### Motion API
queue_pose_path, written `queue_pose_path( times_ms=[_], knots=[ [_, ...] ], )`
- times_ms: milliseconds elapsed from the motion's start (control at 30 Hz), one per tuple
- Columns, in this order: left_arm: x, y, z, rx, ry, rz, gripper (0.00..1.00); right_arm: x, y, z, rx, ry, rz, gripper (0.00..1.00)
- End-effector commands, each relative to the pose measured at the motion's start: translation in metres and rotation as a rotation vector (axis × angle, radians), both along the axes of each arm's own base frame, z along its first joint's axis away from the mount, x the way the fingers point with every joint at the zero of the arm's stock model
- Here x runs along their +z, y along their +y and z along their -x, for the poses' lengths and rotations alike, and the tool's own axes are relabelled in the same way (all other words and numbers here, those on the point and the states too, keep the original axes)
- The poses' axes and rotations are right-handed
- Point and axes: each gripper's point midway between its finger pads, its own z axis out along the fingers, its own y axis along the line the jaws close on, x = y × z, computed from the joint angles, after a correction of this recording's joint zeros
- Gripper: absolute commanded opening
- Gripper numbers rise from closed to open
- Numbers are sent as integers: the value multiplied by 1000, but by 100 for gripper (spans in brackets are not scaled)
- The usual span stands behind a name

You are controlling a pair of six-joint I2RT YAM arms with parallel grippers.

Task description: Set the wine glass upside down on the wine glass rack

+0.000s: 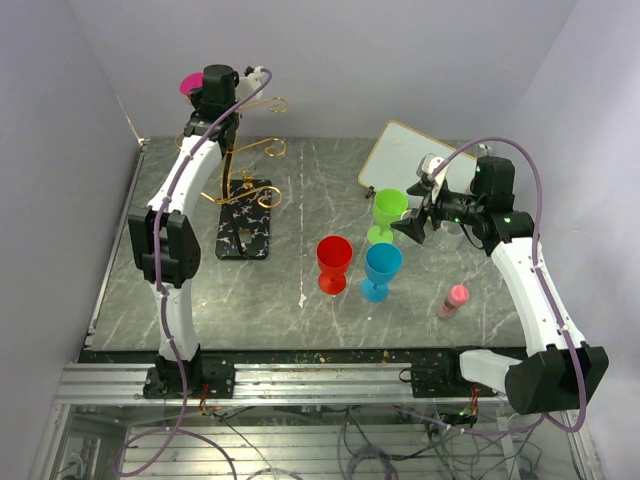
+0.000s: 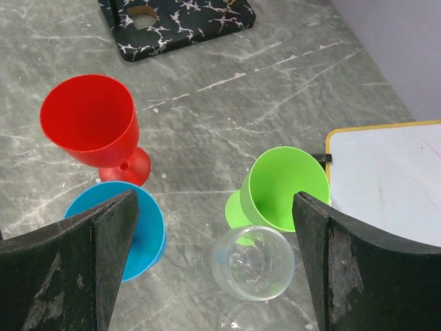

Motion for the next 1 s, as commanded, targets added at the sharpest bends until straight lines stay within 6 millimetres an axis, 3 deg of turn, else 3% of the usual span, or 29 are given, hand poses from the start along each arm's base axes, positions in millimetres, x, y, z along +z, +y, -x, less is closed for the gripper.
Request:
queue_pose_path(
  times_ms=[0,667,967],
  knots=[
    [9,11,1,58,-14,-7,7,1,0,-1,11,-16,-10,93],
    [14,28,14,110,20,-16,7,0,-1,-1,11,-18,-8,93],
    [11,30,2,113,-3,-52,7,-1,-1,-1,10,-18,-9,94]
  ],
)
